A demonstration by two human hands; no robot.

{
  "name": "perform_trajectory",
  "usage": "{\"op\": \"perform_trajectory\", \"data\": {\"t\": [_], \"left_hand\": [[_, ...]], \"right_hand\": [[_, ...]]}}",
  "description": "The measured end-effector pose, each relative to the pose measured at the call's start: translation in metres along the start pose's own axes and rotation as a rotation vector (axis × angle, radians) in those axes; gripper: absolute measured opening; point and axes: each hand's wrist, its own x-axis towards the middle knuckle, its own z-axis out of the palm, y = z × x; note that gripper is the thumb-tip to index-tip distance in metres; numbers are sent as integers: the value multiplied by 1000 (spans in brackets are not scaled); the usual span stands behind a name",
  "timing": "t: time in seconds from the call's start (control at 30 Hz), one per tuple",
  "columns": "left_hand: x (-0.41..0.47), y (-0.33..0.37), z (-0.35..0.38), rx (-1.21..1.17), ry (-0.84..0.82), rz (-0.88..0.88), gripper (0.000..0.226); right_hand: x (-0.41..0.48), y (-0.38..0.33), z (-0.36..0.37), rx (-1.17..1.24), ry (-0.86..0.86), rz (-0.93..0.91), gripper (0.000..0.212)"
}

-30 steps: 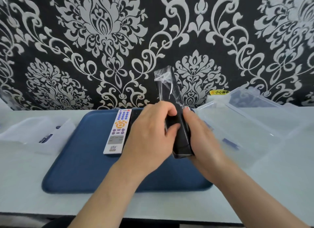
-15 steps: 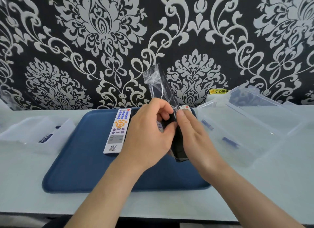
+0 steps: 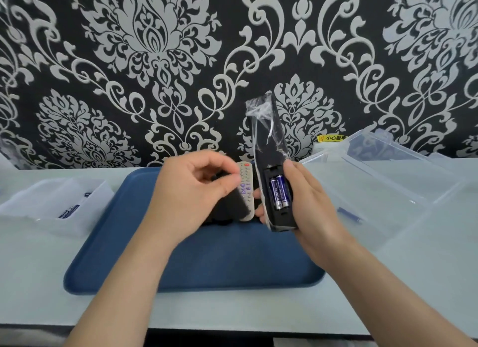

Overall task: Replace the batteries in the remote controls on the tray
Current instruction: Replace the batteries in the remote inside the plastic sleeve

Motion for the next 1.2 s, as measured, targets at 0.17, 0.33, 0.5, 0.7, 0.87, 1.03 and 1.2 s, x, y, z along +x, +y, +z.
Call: {"op": "perform_trajectory", "data": {"t": [0.17,0.33,0.5,0.7,0.87,1.03,1.2], "left_hand": [[-7,-24,3,477,-505,-121,21],[-7,-31,8,515,-217,23,19],[-12,-12,15,218,42,235,21],[-15,-15,27,408,-43,393,15],[-16,-14,31,484,-58,405,24],[-16,-10,33,574,-86,431,26],[-16,-9,37,624,-61,480,25]], "right_hand": [[2,4,-1,-3,16,4,32],[-2,5,1,140,-42,92,41],[-3,3,0,248,-121,158,48],[-1,8,-1,241,-133,160,45],[1,10,-3,132,-150,107,47],[3,10,-5,29,-174,67,50],[4,13,-7,-92,-184,-6,51]]}}
